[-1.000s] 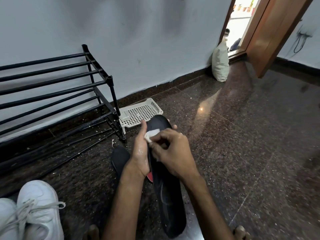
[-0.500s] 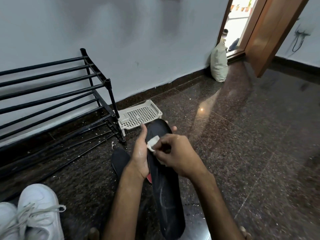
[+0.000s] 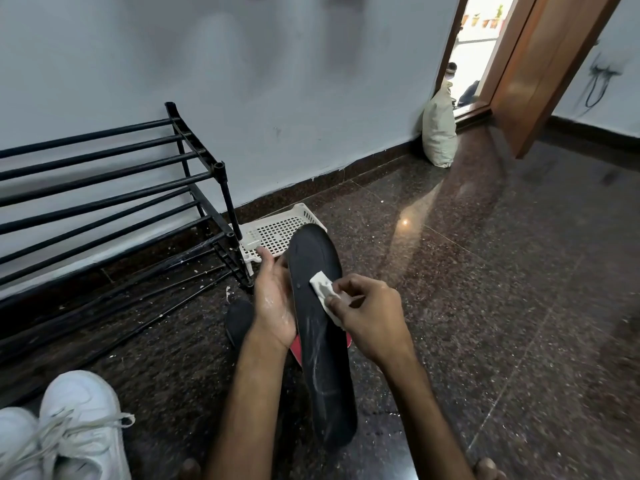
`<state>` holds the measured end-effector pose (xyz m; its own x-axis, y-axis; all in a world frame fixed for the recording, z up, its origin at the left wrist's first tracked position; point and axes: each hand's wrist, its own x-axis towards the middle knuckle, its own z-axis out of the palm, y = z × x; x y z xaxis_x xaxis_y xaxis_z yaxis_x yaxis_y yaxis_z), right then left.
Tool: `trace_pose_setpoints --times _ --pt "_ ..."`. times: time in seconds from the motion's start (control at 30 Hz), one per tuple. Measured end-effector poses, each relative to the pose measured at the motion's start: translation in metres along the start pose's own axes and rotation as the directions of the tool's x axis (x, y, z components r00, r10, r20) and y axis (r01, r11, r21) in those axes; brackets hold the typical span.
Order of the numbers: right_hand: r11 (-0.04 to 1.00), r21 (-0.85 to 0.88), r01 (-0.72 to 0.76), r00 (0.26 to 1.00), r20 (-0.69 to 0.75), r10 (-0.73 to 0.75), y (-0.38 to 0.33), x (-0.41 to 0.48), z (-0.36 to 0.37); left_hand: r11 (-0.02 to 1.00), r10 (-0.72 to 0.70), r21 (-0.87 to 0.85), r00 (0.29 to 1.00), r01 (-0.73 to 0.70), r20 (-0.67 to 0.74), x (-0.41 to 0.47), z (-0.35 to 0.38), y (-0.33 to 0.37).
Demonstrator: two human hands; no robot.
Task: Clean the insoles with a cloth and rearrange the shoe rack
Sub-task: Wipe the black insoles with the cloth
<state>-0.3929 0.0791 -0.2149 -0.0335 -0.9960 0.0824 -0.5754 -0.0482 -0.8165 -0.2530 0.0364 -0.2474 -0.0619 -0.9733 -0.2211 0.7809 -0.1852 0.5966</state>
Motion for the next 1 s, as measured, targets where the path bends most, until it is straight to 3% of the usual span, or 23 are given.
trace_pose_setpoints --times 0.07,0.17,0.23,0.3,0.37,0.5,0.53,0.57,0.63,0.73,0.8,0.87,0.93,1.0 --pt "0.997 0.071 -0.006 0.994 -0.108 0.013 -0.001 0.004 0.002 0.999 -0.009 0.053 0.999 0.007 0.044 -0.009 0.001 -0.002" --pt "0.998 0.055 -0.010 0.982 -0.189 0.020 -0.003 0.008 0.007 0.989 -0.133 0.084 0.977 0.121 0.165 -0.024 -0.004 -0.014" --pt "1.000 -0.010 0.016 0.976 -0.219 -0.018 -0.004 0.006 0.013 0.990 -0.142 0.036 0.971 0.138 0.190 -0.028 -0.007 -0.021" --pt "0.968 -0.211 0.134 0.949 -0.254 -0.187 -0.006 0.002 0.022 0.991 -0.130 -0.010 0.975 0.134 0.180 -0.026 -0.006 -0.025" --pt "0.874 -0.405 0.269 0.912 -0.184 -0.366 -0.009 -0.001 0.032 0.990 -0.140 -0.007 0.977 0.143 0.162 -0.023 -0.002 -0.025" --pt "0.885 -0.235 0.401 0.915 0.150 -0.375 -0.015 -0.001 0.025 0.988 -0.154 -0.006 0.981 0.155 0.120 -0.019 -0.004 -0.015" --pt "0.874 -0.295 0.387 0.918 0.216 -0.333 -0.015 -0.002 0.021 0.989 -0.141 -0.020 0.983 0.144 0.115 -0.018 -0.005 -0.013" --pt "0.850 -0.384 0.360 0.930 0.217 -0.295 -0.016 -0.003 0.018 0.989 -0.138 -0.029 0.983 0.143 0.124 -0.018 -0.005 -0.013" --pt "0.830 -0.505 0.237 0.967 0.040 -0.251 -0.013 -0.006 0.016 0.986 -0.161 -0.012 0.978 0.164 0.135 -0.018 -0.001 -0.015" --pt "0.900 -0.405 0.160 0.952 -0.178 -0.249 -0.011 -0.006 0.023 0.979 -0.201 0.047 0.969 0.196 0.140 -0.018 0.003 -0.024" --pt "0.940 -0.216 0.266 0.950 -0.108 -0.293 -0.012 -0.004 0.030 0.980 -0.196 0.045 0.970 0.191 0.144 -0.019 0.002 -0.024" --pt "0.938 -0.098 0.333 0.942 0.089 -0.325 -0.015 -0.006 0.029 0.987 -0.155 -0.023 0.982 0.158 0.106 -0.017 -0.004 -0.020" --pt "0.905 -0.264 0.334 0.932 0.233 -0.277 -0.016 -0.006 0.025 0.988 -0.117 -0.093 0.989 0.125 0.088 -0.013 -0.013 -0.013" --pt "0.844 -0.461 0.274 0.962 0.128 -0.242 -0.010 -0.004 0.023 0.987 -0.109 -0.106 0.988 0.122 0.113 -0.013 -0.014 -0.011"
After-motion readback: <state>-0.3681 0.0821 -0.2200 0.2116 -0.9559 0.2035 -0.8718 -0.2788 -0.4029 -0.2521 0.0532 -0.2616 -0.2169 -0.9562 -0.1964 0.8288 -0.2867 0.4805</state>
